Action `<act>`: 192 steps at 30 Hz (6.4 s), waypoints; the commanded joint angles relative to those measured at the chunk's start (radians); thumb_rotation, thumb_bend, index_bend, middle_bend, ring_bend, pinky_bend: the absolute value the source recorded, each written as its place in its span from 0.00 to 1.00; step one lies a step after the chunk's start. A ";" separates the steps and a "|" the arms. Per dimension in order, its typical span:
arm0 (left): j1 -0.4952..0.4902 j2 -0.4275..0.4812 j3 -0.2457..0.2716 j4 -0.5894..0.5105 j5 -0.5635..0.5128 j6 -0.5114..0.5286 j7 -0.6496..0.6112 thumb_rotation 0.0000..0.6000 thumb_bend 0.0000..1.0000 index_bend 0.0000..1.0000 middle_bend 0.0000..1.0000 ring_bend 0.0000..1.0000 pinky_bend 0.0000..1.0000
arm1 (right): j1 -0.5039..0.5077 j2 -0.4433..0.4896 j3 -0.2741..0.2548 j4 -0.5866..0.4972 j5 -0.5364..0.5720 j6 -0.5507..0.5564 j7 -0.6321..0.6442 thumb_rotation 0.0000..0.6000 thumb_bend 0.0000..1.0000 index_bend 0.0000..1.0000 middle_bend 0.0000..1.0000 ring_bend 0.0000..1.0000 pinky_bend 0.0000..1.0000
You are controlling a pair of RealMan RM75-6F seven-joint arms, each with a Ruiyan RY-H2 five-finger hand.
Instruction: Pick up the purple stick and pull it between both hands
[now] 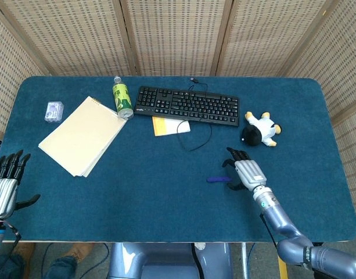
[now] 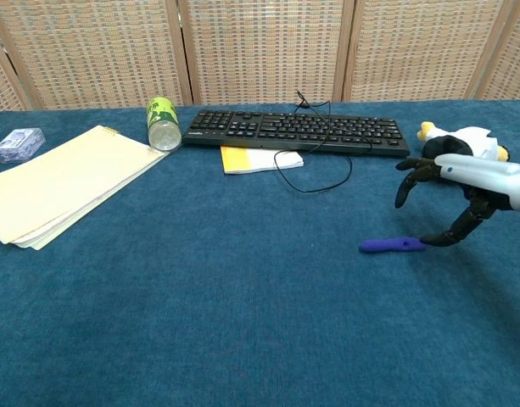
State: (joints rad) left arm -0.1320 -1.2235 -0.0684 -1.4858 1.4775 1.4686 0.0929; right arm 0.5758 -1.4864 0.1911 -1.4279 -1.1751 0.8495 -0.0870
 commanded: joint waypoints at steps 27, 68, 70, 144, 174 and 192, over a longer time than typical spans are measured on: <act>-0.007 -0.009 0.000 0.013 -0.009 -0.007 0.002 1.00 0.00 0.00 0.00 0.00 0.00 | 0.050 -0.125 -0.035 0.127 0.065 -0.018 -0.047 1.00 0.57 0.47 0.00 0.00 0.00; -0.021 -0.011 -0.001 0.014 -0.013 -0.026 0.007 1.00 0.00 0.00 0.00 0.00 0.00 | 0.063 -0.078 0.032 0.034 0.102 -0.066 0.113 1.00 0.60 0.60 0.02 0.00 0.00; -0.045 -0.001 -0.003 0.009 0.009 -0.045 0.013 1.00 0.00 0.00 0.00 0.00 0.00 | 0.095 -0.059 0.093 -0.058 0.169 -0.109 0.150 1.00 0.61 0.60 0.02 0.00 0.00; -0.672 -0.498 -0.099 0.249 0.162 -0.311 0.128 1.00 0.32 0.51 0.00 0.00 0.00 | 0.465 -0.146 0.238 -0.222 0.943 0.073 -0.097 1.00 0.67 0.67 0.06 0.00 0.00; -0.701 -0.546 -0.106 0.278 0.109 -0.297 0.145 1.00 0.35 0.51 0.00 0.00 0.00 | 0.438 -0.094 0.235 -0.265 0.930 0.057 -0.075 1.00 0.67 0.67 0.06 0.00 0.00; -0.716 -0.573 -0.112 0.283 0.091 -0.293 0.159 1.00 0.36 0.52 0.00 0.00 0.00 | 0.428 -0.074 0.226 -0.264 0.923 0.038 -0.051 1.00 0.67 0.67 0.06 0.00 0.00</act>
State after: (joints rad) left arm -0.8475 -1.7954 -0.1801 -1.2027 1.5689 1.1759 0.2514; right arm 1.0038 -1.5605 0.4175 -1.6923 -0.2518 0.8880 -0.1376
